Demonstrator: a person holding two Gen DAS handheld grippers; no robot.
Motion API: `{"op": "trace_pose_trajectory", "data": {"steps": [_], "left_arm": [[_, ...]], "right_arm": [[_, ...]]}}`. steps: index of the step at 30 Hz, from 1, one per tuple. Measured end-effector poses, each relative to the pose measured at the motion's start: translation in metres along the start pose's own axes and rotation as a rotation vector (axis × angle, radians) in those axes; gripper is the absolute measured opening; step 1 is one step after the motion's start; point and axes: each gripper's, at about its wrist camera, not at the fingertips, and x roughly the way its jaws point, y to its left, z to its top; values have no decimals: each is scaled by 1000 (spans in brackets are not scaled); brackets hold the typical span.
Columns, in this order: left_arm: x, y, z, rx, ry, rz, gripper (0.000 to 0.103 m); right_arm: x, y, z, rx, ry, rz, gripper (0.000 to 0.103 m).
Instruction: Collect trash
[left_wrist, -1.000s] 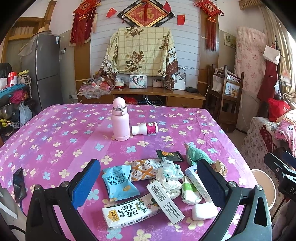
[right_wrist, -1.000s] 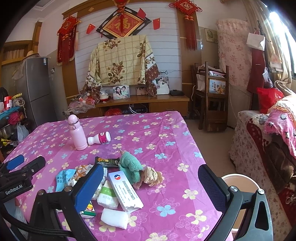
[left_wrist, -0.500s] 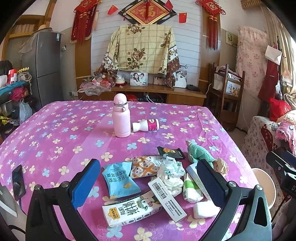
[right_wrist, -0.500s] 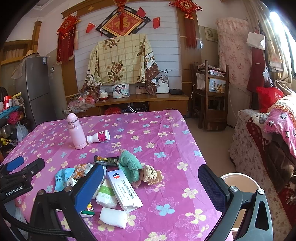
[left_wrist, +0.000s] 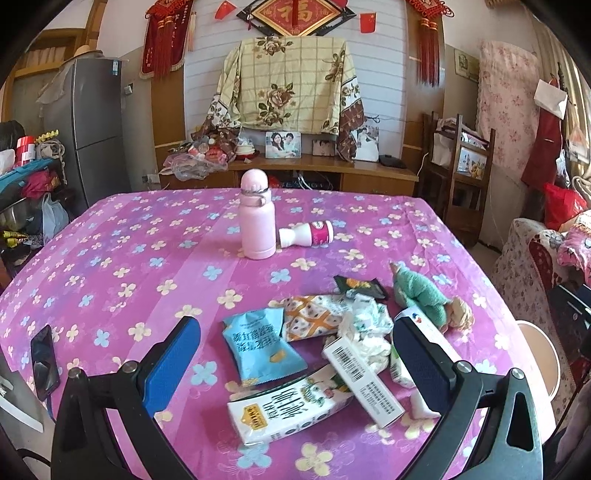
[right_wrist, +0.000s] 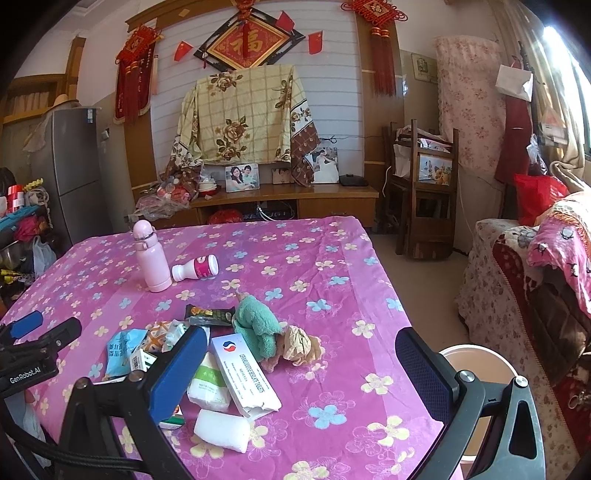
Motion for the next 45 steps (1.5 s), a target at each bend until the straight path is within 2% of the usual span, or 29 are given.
{"op": "trace_pose_trajectory", "data": {"steps": [7,36,45], "left_arm": [[6,7,-6,18,36,9,103],[29,-16,-15,26,100,-3,103],[36,-16,-21,11,141,-39,103]], "right_arm": [[8,2,-3,-4,27,11,103],[41,6,-20,-41,129,45,103],[69,7,-31,-69,206,113,103]]}}
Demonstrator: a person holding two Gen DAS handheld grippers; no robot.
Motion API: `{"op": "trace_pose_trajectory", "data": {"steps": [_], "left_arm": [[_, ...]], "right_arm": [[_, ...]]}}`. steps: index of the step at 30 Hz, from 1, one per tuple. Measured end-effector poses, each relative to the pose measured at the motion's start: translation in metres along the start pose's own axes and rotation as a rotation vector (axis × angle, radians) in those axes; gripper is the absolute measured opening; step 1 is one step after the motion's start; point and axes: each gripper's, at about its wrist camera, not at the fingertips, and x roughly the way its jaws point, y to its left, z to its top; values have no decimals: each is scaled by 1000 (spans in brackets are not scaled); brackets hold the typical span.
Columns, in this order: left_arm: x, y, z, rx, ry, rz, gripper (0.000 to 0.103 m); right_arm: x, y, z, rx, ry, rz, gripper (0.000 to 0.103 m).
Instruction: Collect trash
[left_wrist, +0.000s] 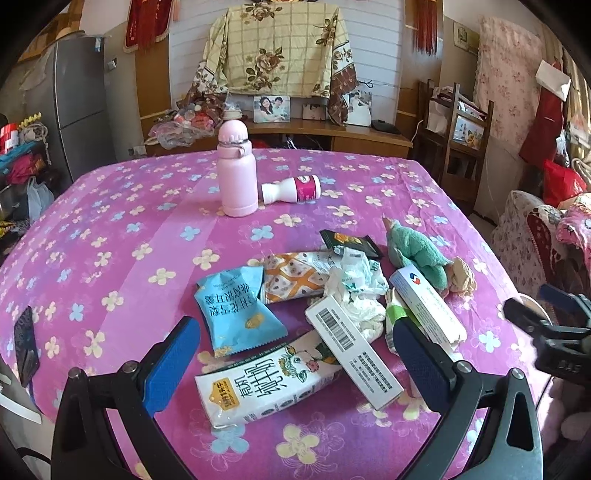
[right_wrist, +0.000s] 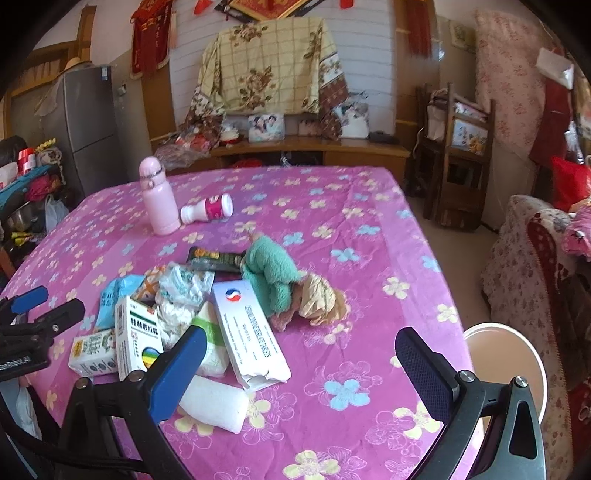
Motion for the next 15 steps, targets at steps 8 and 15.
{"op": "trace_pose_trajectory", "data": {"steps": [8,15], "left_arm": [[18,-6,-4,-13,68,-54,103],[38,-20,-1,4,113,-80,102]], "right_arm": [[44,7,-6,-33,75,97,103],[72,9,1,-29,109,207,103]]}}
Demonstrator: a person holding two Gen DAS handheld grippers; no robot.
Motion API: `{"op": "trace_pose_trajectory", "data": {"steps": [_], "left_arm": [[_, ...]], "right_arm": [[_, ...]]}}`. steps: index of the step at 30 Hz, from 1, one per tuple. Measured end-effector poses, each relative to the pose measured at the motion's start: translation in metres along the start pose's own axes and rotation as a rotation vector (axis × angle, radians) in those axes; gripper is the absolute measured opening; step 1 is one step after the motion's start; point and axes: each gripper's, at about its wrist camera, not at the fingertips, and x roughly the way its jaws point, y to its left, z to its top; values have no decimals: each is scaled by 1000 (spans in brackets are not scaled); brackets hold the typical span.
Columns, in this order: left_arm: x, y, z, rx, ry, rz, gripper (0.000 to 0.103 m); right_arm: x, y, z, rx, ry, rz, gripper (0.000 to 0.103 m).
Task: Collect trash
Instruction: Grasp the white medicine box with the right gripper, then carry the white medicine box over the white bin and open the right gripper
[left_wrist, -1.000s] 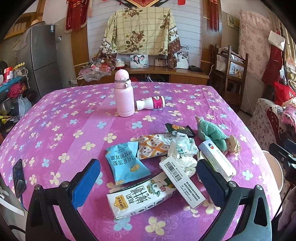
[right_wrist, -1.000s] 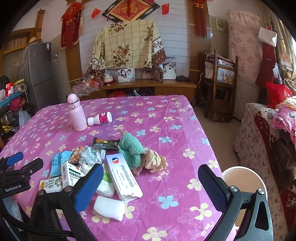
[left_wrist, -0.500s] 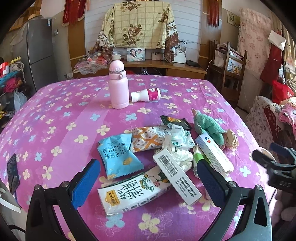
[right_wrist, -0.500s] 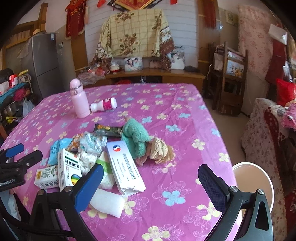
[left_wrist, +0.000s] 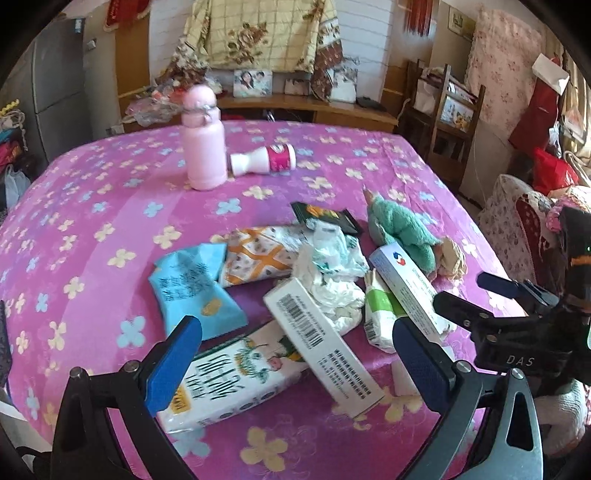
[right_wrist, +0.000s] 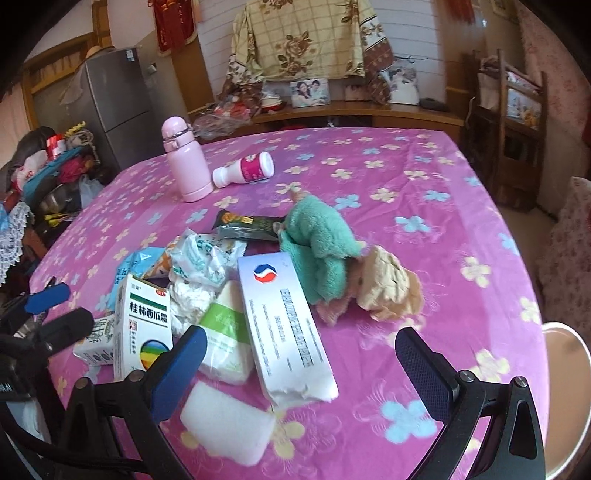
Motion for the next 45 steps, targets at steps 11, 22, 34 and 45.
{"op": "trace_pose_trajectory", "data": {"steps": [11,22,34,45], "left_arm": [[41,-15,2,39,105,-11,53],[15,-9,10,17,87,-103,36],[-27,-69,38,109,16,-208,36],[-3,-212,36,257,70,-369,36]], "right_arm": [[51,-10,10,-6,115,68,82],[30,-10,5,22,80,127,50],[-56,-48,-5,71,-31,74,50],[-113,-171,-56,263,-27,-180,50]]}}
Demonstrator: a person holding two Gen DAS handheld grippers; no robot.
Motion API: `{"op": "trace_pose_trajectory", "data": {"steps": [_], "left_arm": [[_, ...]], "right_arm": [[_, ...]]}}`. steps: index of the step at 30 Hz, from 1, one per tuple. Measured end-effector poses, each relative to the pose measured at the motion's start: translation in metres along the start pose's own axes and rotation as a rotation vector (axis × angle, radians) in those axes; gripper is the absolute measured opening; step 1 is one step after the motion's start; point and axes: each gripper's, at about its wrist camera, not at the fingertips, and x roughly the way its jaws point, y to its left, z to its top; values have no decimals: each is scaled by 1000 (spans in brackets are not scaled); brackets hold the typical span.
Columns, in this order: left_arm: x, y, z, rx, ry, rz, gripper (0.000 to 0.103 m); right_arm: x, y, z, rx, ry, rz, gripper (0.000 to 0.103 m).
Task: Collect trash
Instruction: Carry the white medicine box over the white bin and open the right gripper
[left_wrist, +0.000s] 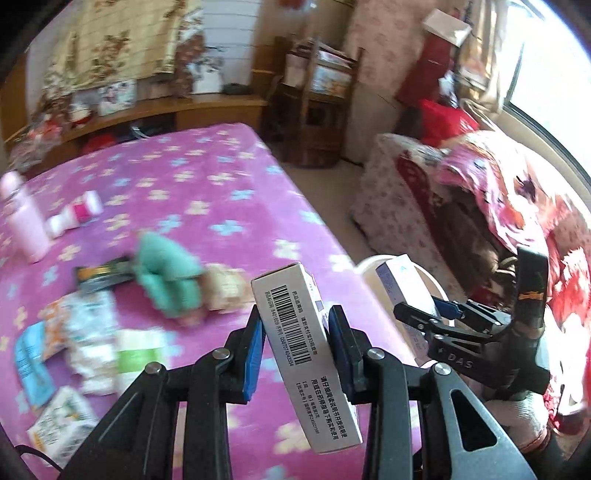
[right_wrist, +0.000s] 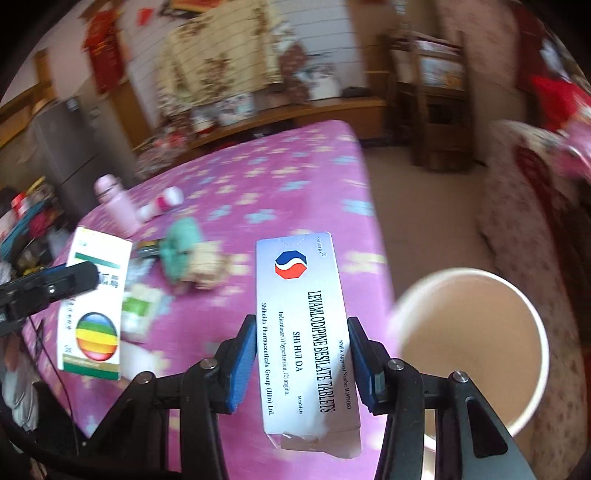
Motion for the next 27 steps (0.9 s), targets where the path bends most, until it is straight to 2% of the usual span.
{"op": "trace_pose_trajectory", "data": {"steps": [5,10,15,17,19,27], "left_arm": [[42,-48,8,21,39,-59,36],[81,-82,12,31,68,-79,36],[109,-105,12,35,62,-68,36],[116,-110,10,36,59,-82,43],[121,-110,8,29,75,-97,63],[117,-101,0,39,79,-51,63]], "right_arm": [[5,-62,-12,96,38,-116,50],[15,-111,-25,200,64,-188,50],[19,-144,-34,278,52,-261,51],[20,-155,-37,315,34,-270,57],[22,-161,-38,338,24,-274,67],[20,-164,-43,361,0,-250,68]]}}
